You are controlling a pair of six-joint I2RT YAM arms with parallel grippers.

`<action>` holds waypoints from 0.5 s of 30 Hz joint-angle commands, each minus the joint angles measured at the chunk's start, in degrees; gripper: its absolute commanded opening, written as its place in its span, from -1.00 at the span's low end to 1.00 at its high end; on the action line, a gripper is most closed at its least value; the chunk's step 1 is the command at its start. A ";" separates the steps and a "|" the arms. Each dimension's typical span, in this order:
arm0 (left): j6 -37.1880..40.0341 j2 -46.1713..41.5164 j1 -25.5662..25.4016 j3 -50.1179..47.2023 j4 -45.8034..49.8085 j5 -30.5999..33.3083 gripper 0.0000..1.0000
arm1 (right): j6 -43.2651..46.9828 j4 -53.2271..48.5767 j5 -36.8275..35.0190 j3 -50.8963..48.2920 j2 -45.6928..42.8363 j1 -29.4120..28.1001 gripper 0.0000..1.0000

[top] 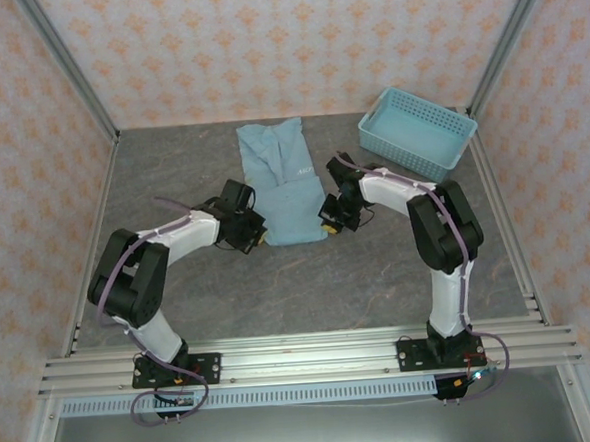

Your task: Fold and stack the t-shirts

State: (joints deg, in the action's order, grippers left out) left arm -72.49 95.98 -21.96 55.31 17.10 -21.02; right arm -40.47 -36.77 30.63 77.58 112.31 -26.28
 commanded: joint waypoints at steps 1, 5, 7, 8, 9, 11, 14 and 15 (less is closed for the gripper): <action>3.67 -4.80 0.25 1.61 5.32 0.99 -1.00 | -0.54 -1.27 -2.27 -1.14 -6.31 -0.91 -1.00; 7.04 -7.71 -1.07 0.15 8.66 -1.86 -1.00 | 0.49 -4.17 -1.39 -4.11 -10.89 -2.03 -1.00; 9.07 -9.98 -2.66 -0.96 10.79 -2.45 -1.00 | 1.35 -5.70 -0.71 -6.15 -13.34 -3.15 -1.00; 10.22 -11.75 -3.93 -1.63 12.21 -2.05 -1.00 | 1.96 -6.91 -0.65 -7.23 -14.73 -4.05 -1.00; 11.08 -13.81 -5.40 -2.52 13.31 -1.61 -1.00 | 2.71 -8.42 -0.89 -8.16 -16.34 -5.18 -1.00; 11.74 -18.53 -8.09 -4.44 15.89 -0.73 -1.00 | 3.37 -10.67 -1.75 -10.60 -20.16 -7.52 -1.00; 10.06 -27.15 -11.90 -8.67 19.13 0.02 -1.00 | 2.15 -14.12 -1.59 -14.65 -27.54 -10.91 -1.00; 8.98 -29.92 -12.90 -9.93 19.96 0.03 -1.00 | 1.47 -15.16 -1.14 -15.71 -29.77 -11.79 -1.00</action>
State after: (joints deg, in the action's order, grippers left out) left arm -63.57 72.49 -32.84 48.18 30.30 -22.11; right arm -38.76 -45.10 29.89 64.16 89.01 -36.25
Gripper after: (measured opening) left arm 0.043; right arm 0.039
